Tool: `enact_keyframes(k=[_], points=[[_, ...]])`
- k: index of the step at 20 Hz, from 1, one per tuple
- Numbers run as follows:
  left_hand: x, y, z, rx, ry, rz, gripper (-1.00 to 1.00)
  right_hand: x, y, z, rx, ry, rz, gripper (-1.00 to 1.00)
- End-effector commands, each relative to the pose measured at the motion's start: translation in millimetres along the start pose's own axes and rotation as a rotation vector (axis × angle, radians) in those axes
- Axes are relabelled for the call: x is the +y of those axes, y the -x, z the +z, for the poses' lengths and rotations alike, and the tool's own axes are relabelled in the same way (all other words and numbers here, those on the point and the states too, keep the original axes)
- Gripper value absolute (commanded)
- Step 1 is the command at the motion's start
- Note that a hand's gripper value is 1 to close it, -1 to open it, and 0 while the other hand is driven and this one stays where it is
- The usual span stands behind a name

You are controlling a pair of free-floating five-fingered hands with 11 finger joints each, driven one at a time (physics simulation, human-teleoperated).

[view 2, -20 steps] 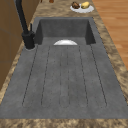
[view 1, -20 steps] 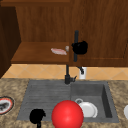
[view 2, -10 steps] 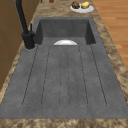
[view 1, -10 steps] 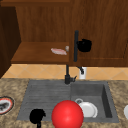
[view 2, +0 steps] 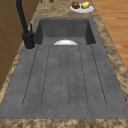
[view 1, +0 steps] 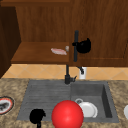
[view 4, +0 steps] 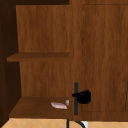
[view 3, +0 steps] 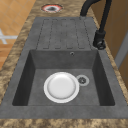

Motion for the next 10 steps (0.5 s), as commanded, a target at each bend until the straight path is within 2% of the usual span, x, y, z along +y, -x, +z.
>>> enact_keyframes(k=[1,4,10], points=[[0.0,0.0,0.0,0.0,0.0,0.0,0.0,-10.1,6.9,29.3,-0.031,0.003,-0.012,-1.0],[0.0,0.0,0.0,0.0,0.0,0.0,0.0,-8.1,4.9,35.9,-0.029,0.022,0.009,-1.0],[0.0,0.0,0.0,0.0,0.0,0.0,0.0,15.6,5.9,12.8,-0.053,0.053,-0.011,-1.0]])
